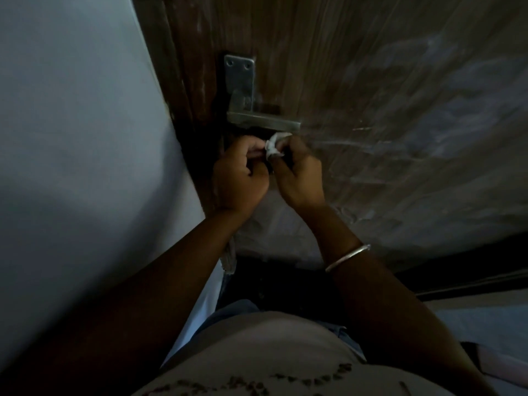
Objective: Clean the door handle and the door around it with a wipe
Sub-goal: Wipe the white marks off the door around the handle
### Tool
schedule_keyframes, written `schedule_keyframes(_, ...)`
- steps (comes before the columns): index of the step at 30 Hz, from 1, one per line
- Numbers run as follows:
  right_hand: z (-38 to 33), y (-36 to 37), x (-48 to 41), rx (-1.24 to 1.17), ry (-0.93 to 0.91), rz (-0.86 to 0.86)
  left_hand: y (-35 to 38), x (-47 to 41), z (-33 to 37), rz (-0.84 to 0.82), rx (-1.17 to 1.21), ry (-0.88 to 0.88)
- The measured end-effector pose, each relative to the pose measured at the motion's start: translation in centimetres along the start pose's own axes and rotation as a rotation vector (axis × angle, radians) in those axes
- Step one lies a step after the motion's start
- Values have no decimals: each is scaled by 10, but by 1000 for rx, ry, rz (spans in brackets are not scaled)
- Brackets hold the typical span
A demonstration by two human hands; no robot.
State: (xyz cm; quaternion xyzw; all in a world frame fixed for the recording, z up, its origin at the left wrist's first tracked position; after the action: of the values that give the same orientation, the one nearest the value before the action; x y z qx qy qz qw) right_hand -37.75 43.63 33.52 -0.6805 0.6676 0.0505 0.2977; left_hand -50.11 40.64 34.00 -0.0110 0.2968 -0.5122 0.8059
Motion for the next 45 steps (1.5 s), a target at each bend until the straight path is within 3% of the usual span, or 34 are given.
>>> schedule_keyframes(9,-23,-50,-1,-136,13,10,25,4,66,-141,39,190)
schedule_keyframes(15,-52,-87,-17,-76,24,139,34,-12,99,-136,212,168)
schedule_keyframes(21,-95,-129,-40,-392,16,128,44,-52,150,-197,309,266)
schedule_keyframes(25,-112,-153,-50,-413,14,134,59,-67,180,-311,270,334)
schedule_keyframes(28,-115,-178,-52,-414,48,236,68,-71,204,-390,286,401)
schedule_keyframes(33,-114,-224,-41,-428,139,438,89,-76,230,-565,377,337)
schedule_keyframes(40,-114,-248,-18,-395,177,436,121,-60,251,-663,481,301)
schedule_keyframes(45,-85,-257,27,-320,236,601,160,-22,228,-856,482,227)
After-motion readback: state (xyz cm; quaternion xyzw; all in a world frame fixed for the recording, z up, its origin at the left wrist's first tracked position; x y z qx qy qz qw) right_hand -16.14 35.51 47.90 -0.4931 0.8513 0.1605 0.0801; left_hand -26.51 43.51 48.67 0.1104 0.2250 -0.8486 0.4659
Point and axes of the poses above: each hand's wrist, its own x-axis away from the middle knuckle, its own y-axis out of the palm, z = x × y, the point moved 7 cm from there along -x, towards the middle knuckle, and after that the axes turned 4 degrees about -x, right-handed, at the moved point
